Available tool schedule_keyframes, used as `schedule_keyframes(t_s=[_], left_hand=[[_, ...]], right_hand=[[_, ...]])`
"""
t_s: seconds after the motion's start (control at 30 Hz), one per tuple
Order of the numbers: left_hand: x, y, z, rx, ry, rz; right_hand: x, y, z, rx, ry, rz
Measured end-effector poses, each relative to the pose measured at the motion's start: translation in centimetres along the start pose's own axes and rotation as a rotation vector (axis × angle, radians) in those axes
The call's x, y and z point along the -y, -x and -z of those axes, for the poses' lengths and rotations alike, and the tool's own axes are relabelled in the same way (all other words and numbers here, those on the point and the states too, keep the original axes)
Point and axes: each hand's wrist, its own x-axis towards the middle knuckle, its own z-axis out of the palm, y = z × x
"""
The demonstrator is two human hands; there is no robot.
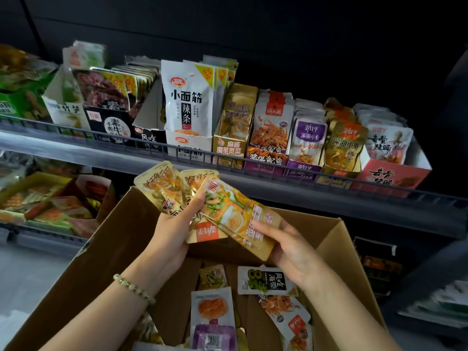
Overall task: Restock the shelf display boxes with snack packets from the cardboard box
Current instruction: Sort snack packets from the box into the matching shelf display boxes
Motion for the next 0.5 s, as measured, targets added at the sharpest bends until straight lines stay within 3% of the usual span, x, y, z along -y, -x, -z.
schedule_keyframes(t_s=[0.07, 0.27, 0.5], left_hand=[[-0.1, 0.2, -0.3, 0.023, 0.04, -0.012], [-0.2, 1.3, -0.7, 0.207, 0.05, 0.104], [-2.5, 1.0, -1.3, 0.138, -0.091, 0.017]], right_hand=[[-0.3, 0.0, -0.5, -0.037, -0.202, -0.071], [0.9, 0.7, -1.3, -0.111, -0.299, -0.068], [4.2, 1.6, -2.4, -0.165, 0.084, 0.108]])
